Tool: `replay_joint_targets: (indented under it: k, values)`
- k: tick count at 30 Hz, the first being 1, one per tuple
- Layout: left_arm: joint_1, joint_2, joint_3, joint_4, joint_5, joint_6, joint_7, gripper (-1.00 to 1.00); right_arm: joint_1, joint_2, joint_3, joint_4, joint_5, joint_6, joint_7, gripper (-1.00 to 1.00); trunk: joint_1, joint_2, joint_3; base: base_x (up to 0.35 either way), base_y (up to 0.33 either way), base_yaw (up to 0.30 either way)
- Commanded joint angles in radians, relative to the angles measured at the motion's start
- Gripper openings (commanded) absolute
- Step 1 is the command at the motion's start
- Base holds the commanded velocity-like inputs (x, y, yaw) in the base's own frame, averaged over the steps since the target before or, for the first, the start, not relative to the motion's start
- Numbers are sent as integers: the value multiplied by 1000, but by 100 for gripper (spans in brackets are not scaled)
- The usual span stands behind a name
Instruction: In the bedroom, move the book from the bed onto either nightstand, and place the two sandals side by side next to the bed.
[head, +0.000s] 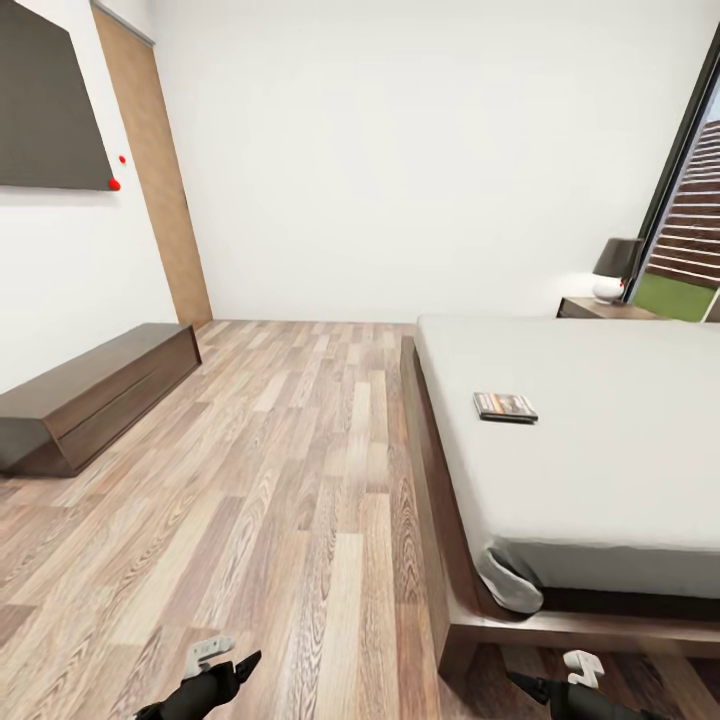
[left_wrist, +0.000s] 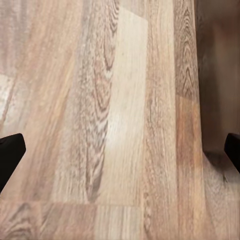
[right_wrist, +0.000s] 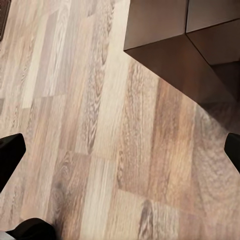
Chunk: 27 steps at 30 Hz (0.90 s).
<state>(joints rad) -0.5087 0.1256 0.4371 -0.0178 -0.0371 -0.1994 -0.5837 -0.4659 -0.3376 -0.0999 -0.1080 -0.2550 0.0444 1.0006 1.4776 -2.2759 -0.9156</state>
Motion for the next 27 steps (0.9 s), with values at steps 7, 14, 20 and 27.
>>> replay_joint_targets:
  k: [7, 14, 20, 27]
  values:
    - [-1, 1, 2, 1, -4, -5, -2, 100, 0, 0, -7, 0, 4, 5, 4, 100, -27, 49, 21, 0, 0, 0]
    - [-1, 0, 2, 1, -4, -5, -2, 100, 0, 0, -7, 0, 4, 5, 4, 100, -54, 98, 43, 0, 0, 0]
    - [-1, 0, 2, 1, -4, -5, -2, 100, 0, 0, -8, -1, 3, 5, 4, 100, -77, 140, 62, 0, 0, 0]
    - [-1, 0, 2, 1, -4, -5, -2, 100, 0, 0, -7, 0, 4, 5, 4, 100, -104, 189, 84, 0, 0, 0]
